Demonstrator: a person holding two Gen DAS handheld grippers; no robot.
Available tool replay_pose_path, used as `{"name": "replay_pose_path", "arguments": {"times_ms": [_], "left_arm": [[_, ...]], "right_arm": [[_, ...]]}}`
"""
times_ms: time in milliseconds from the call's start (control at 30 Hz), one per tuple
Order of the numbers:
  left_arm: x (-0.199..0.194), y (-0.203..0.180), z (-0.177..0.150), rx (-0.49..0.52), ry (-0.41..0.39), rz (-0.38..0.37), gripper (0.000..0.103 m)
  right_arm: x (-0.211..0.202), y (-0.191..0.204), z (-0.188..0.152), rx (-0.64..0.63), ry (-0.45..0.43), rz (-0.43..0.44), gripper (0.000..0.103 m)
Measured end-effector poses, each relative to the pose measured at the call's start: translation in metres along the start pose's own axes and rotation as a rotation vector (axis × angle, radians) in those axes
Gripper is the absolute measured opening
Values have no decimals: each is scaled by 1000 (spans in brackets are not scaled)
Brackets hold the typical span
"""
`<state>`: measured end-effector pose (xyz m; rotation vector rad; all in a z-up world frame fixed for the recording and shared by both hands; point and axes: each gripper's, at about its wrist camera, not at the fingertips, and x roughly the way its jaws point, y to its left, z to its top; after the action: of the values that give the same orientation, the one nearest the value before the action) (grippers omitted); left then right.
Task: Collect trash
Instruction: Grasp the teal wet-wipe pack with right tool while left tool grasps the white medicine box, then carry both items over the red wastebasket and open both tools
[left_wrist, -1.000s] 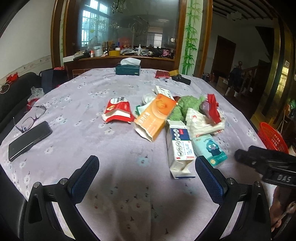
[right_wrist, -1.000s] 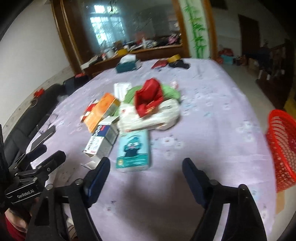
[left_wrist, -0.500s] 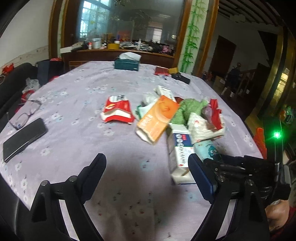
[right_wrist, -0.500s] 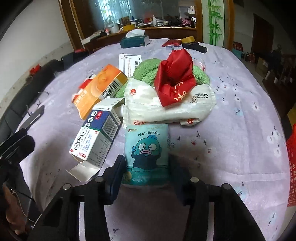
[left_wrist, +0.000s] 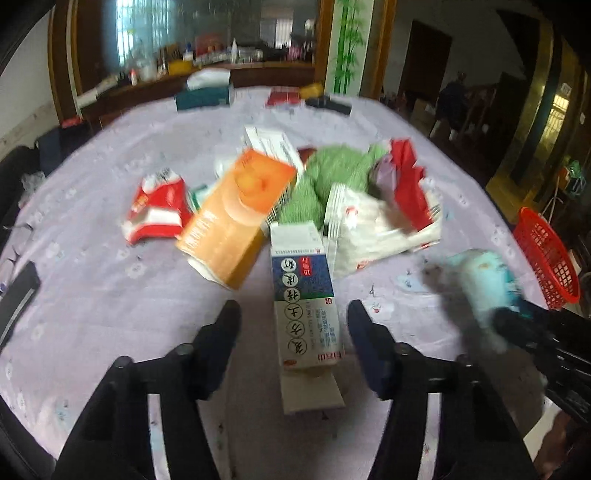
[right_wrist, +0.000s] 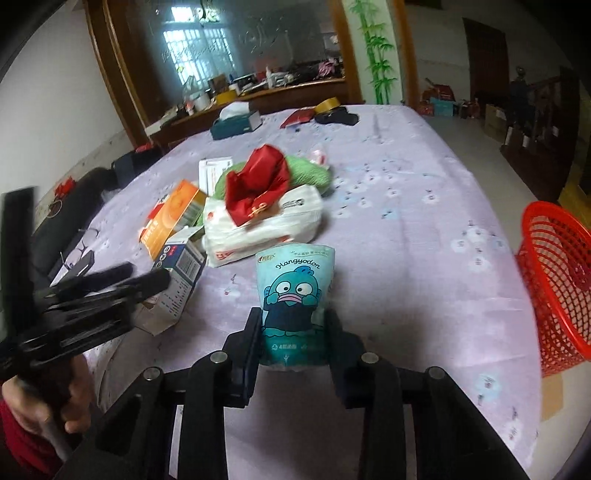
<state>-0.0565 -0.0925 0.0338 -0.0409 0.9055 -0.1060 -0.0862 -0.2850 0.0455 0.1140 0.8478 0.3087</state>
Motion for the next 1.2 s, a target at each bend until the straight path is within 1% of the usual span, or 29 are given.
{"name": "replay_pose_path", "arguments": {"times_ms": [67, 100, 167, 267, 367, 500, 667, 767, 800, 900, 1033, 1133, 1200], "left_arm": [[10, 1, 0, -7, 28, 7, 48], [14, 2, 0, -10, 37, 6, 41], [19, 4, 0, -13, 45, 11, 34], [13, 6, -5, -21, 18, 2, 34], [-4, 5, -11, -13, -27, -9, 34], [-27, 2, -14, -6, -71, -57, 34], [-43, -18, -5, 46, -113, -104, 34], [-46, -41, 2, 95, -114, -140, 34], [-45, -52, 5, 116, -110, -163, 34], [-45, -86, 15, 170, -108, -220, 34], [-43, -140, 32, 243, -102, -310, 34], [-35, -185, 47, 286, -83, -381, 34], [-30, -212, 55, 309, -79, -402, 34]], "right_arm": [[-5, -3, 0, 10, -9, 7, 35], [-7, -3, 0, 13, -14, 9, 35], [-9, -4, 0, 17, -22, 11, 35], [-11, -4, 0, 21, -30, 16, 35], [-13, -5, 0, 24, -33, 20, 35], [-17, -7, -2, 32, -42, 25, 35], [-28, -17, -1, 60, -69, 29, 35], [-42, -36, -1, 106, -98, 13, 35], [-46, -43, 0, 122, -109, 2, 35], [-69, -73, 1, 181, -157, -49, 35], [-97, -118, 3, 264, -213, -119, 35], [-112, -149, 3, 321, -237, -158, 35], [-120, -175, 3, 368, -249, -186, 35]]}}
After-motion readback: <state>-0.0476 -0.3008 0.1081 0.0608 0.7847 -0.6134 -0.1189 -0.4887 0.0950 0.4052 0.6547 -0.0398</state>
